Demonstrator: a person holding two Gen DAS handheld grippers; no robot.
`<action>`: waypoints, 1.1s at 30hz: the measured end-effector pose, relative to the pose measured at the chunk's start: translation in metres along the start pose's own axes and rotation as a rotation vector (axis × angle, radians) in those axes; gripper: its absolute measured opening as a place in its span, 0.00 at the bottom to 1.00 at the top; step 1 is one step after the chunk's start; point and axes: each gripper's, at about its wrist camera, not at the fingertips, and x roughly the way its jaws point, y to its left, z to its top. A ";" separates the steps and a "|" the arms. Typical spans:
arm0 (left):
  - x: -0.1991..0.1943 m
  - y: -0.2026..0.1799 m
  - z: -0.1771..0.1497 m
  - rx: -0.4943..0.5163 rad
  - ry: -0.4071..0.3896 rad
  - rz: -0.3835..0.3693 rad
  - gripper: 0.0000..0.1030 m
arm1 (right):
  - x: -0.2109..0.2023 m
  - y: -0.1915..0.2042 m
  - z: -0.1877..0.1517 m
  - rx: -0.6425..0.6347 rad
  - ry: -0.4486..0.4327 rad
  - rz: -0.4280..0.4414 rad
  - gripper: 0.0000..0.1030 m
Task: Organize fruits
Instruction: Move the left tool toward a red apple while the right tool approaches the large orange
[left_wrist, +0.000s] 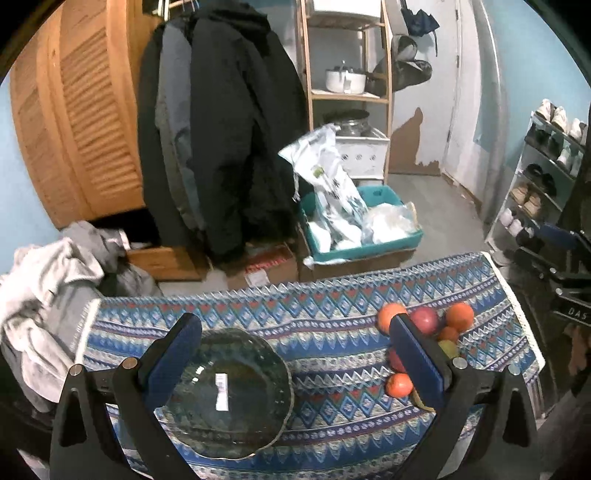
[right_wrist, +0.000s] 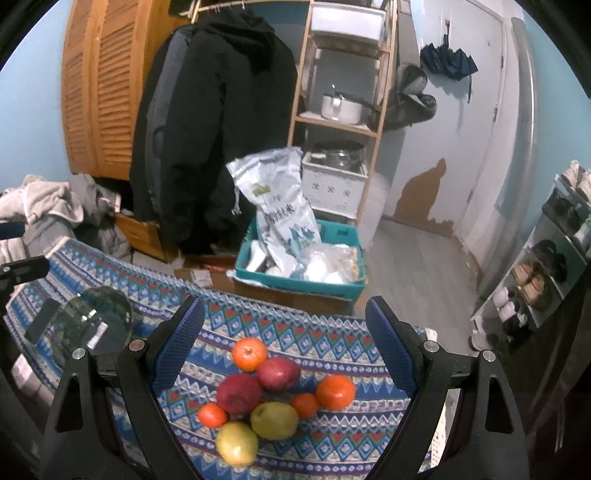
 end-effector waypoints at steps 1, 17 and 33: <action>0.002 -0.001 -0.001 0.004 0.002 0.004 1.00 | 0.003 -0.003 -0.002 0.000 0.013 -0.007 0.85; 0.049 -0.041 -0.016 0.130 0.097 -0.023 1.00 | 0.049 -0.035 -0.034 0.038 0.174 -0.020 0.85; 0.108 -0.095 -0.036 0.176 0.270 -0.166 1.00 | 0.078 -0.067 -0.072 0.102 0.300 -0.025 0.85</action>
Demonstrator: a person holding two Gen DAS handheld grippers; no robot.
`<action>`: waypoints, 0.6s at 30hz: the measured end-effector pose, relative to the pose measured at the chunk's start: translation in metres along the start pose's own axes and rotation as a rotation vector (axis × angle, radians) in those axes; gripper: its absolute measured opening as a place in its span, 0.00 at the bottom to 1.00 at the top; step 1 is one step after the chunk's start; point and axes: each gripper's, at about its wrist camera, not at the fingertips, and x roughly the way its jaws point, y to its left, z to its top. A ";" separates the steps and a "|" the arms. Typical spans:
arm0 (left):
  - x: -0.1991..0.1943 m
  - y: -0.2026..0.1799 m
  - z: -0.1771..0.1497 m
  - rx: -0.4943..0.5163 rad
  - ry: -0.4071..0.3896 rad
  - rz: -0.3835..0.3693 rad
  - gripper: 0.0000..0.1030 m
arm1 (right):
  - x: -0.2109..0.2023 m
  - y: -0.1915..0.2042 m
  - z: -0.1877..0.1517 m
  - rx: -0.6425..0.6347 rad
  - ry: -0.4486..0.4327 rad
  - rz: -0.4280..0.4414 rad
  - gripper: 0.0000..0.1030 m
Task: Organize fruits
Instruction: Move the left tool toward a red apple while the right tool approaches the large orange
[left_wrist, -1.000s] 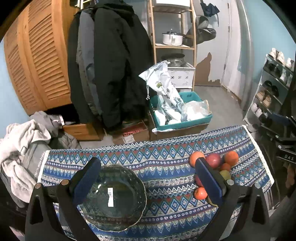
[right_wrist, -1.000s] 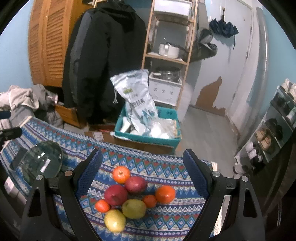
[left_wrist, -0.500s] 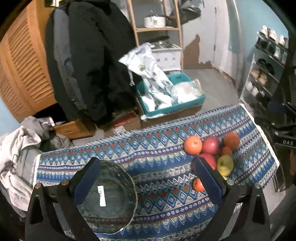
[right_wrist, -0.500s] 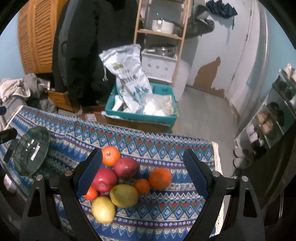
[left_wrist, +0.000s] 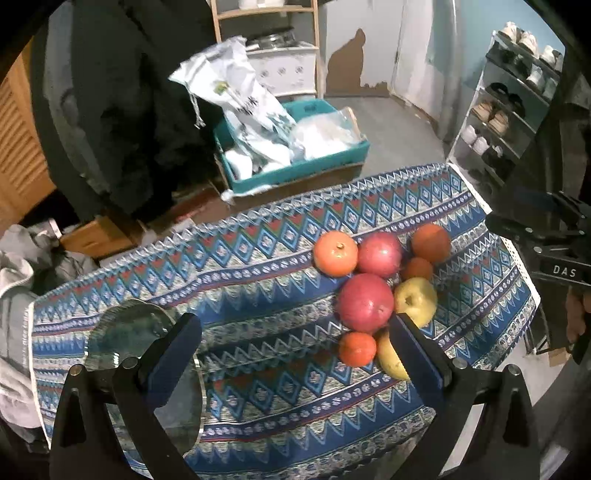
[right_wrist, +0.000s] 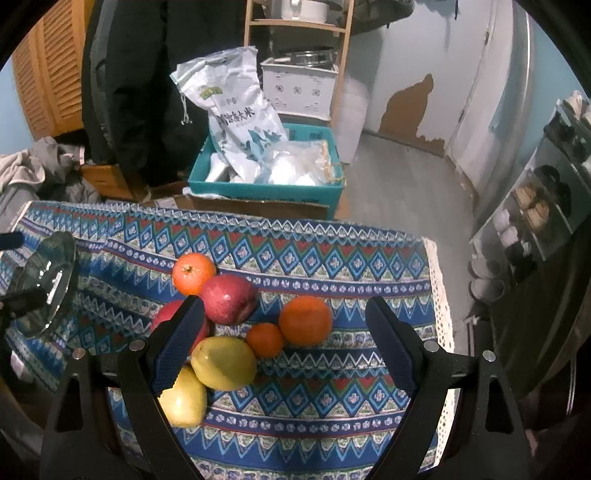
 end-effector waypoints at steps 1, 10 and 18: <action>0.004 -0.003 0.000 -0.001 0.007 -0.006 1.00 | 0.001 -0.002 -0.001 0.004 0.004 0.000 0.85; 0.051 -0.024 0.008 -0.006 0.090 -0.034 1.00 | 0.020 -0.013 -0.013 0.019 0.051 -0.004 0.85; 0.090 -0.038 0.019 -0.038 0.174 -0.071 1.00 | 0.044 -0.023 -0.026 0.036 0.106 -0.012 0.85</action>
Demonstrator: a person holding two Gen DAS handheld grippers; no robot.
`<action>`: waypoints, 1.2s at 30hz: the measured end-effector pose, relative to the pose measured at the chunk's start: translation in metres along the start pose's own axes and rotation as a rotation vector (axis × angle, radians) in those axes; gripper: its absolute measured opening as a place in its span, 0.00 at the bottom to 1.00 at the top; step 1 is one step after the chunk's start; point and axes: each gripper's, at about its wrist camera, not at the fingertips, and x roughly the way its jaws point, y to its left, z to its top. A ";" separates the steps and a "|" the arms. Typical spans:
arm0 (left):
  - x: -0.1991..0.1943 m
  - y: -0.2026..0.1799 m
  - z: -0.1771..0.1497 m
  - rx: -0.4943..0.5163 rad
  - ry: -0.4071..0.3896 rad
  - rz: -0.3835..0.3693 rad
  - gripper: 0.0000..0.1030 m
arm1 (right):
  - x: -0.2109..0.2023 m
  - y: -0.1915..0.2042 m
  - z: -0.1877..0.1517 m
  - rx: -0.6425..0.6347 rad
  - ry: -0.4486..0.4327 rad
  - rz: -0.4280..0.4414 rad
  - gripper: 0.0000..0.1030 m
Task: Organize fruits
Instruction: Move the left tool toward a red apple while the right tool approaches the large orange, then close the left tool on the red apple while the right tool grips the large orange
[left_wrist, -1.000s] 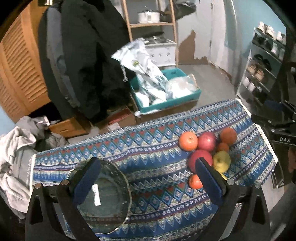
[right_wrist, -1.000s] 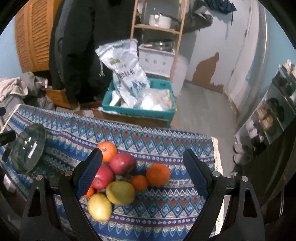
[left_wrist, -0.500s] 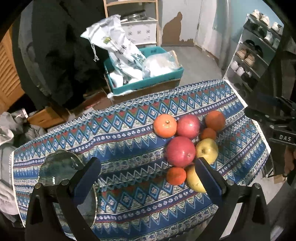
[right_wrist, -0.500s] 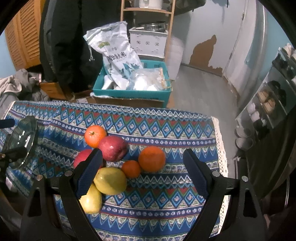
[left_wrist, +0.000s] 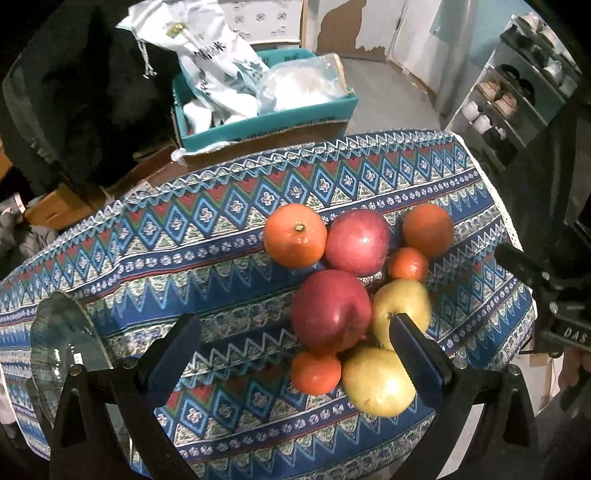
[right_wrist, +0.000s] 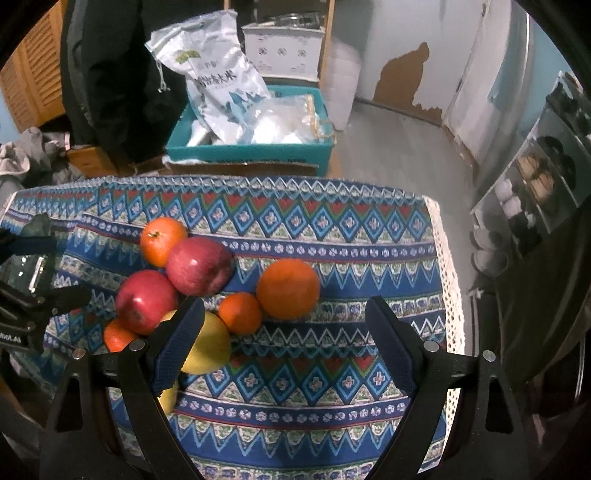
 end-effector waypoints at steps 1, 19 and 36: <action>0.003 -0.001 0.001 -0.001 0.006 0.000 1.00 | 0.004 -0.002 -0.001 0.003 0.007 -0.001 0.85; 0.061 -0.019 0.015 -0.046 0.108 -0.052 1.00 | 0.032 -0.019 -0.010 0.023 0.061 -0.010 0.85; 0.094 0.006 0.003 -0.143 0.178 -0.160 0.95 | 0.054 -0.024 -0.009 0.044 0.100 -0.013 0.85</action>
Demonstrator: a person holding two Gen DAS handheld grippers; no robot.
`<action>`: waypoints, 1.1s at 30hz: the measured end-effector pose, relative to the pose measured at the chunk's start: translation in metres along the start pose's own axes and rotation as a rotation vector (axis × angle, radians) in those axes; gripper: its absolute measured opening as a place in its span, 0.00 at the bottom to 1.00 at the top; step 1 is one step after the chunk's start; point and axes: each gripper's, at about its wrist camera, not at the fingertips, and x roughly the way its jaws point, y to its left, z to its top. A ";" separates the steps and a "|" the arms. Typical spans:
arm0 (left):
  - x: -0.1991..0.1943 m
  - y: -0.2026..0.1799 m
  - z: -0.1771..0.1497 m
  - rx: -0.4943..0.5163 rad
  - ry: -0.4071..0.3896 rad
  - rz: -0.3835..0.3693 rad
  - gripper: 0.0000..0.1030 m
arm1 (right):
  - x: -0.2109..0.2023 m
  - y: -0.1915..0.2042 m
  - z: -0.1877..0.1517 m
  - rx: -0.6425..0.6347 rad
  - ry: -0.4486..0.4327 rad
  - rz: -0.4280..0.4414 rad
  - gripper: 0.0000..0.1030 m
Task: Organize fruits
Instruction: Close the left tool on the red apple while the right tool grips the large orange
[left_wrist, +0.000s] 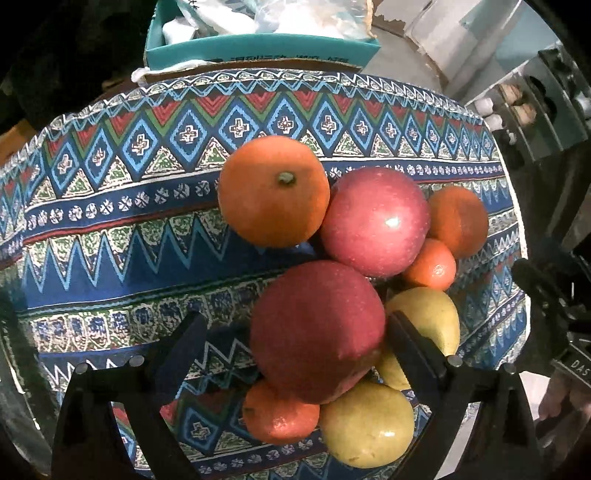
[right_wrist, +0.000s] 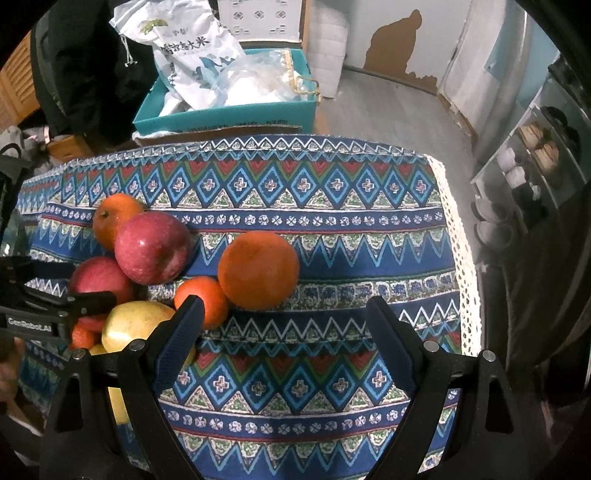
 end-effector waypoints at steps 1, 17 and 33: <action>0.000 0.000 -0.001 0.005 -0.005 -0.006 0.95 | 0.000 0.001 0.000 -0.005 0.001 0.001 0.85; -0.004 -0.013 -0.005 0.082 -0.040 0.006 0.74 | 0.040 -0.008 0.015 0.035 0.034 0.051 0.85; -0.019 0.010 -0.005 0.113 -0.081 0.092 0.74 | 0.078 0.003 0.021 0.033 0.110 0.071 0.85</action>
